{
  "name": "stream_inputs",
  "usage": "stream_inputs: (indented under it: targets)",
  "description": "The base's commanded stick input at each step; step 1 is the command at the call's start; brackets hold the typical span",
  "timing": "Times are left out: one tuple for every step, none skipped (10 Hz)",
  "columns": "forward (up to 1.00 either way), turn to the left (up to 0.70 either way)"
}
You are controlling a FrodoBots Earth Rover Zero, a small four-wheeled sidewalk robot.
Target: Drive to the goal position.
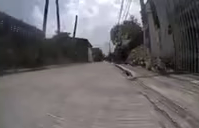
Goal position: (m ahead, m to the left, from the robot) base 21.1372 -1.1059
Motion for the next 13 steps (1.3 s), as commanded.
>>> stream_inputs:
  targets:
    - [1.0, 0.0]
    - [1.0, 0.0]
    - [1.0, -0.17]
    - [1.0, -0.36]
    - [1.0, -0.39]
    - [1.0, -0.39]
    - [1.0, -0.35]
    - [1.0, -0.27]
    - [1.0, 0.0]
    - [1.0, 0.0]
    - [1.0, 0.0]
    - [1.0, 0.0]
    - [1.0, 0.0]
